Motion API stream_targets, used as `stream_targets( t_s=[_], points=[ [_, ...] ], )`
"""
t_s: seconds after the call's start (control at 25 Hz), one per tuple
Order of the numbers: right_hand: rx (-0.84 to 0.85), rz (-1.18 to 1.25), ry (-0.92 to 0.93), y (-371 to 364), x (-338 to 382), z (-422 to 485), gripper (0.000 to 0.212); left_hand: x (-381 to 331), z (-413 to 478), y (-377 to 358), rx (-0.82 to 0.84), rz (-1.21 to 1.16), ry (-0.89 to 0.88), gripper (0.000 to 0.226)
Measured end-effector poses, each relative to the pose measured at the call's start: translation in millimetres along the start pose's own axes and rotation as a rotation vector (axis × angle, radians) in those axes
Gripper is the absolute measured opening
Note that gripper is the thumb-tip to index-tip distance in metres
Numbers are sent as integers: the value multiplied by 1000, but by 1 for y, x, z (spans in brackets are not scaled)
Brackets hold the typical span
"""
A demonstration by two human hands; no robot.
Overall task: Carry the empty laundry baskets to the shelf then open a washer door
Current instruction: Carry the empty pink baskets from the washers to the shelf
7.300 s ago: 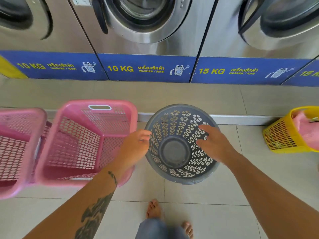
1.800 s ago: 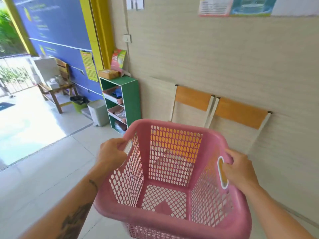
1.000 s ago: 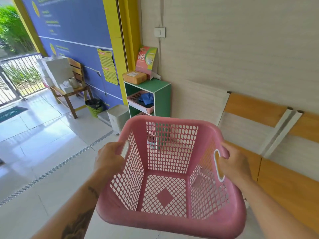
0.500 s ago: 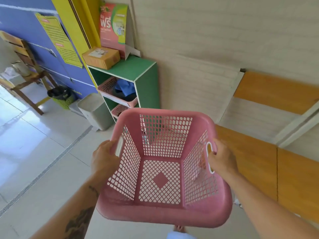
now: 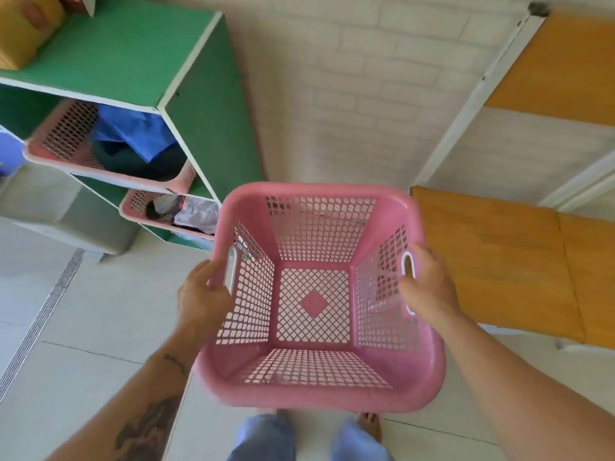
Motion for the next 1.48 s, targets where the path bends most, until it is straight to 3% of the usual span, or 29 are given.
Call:
stream_targets(
  t_s=[0.28,0.4,0.64,0.8,0.92,1.08,1.28,1.36,1.48],
  points=[
    [-11,21,-76,-80,-47,67,47,34,95,-77,89,-43,40,55],
    [-6,52,-100,-105,-63,84,57,45,123,-100,112,-14,30,54],
    [-1,53,-155,-125,-86,101,57,46,150,-119,205,-32,-135,59],
    [13,42,-137,-124,-87,112,60,43,159,-116,242,-68,-142,57],
    [30,43,-126,-124,-82,122,62,40,162,-117,242,-36,-234,61],
    [26,53,-137,-125,-76,135,61,33,174,-120,240,7,-205,67],
    [105,-41,-118,-120,-71,138,59,22,190,-111,335,261,-367,76],
    [125,-56,-100,-115,-65,132,58,16,190,-105,337,391,-349,70],
    [117,-15,-68,-98,-50,115,52,2,171,-90,277,354,-227,46]
  ],
)
Point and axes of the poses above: each hand's wrist, its own z-axis towards the middle knuckle, its own y-axis out of the back of the hand, x = y × z, the point moved 1 cm from there along z, towards the middle knuckle, and after that the axes turned 15 degrees about z, right-handed, at the moved point
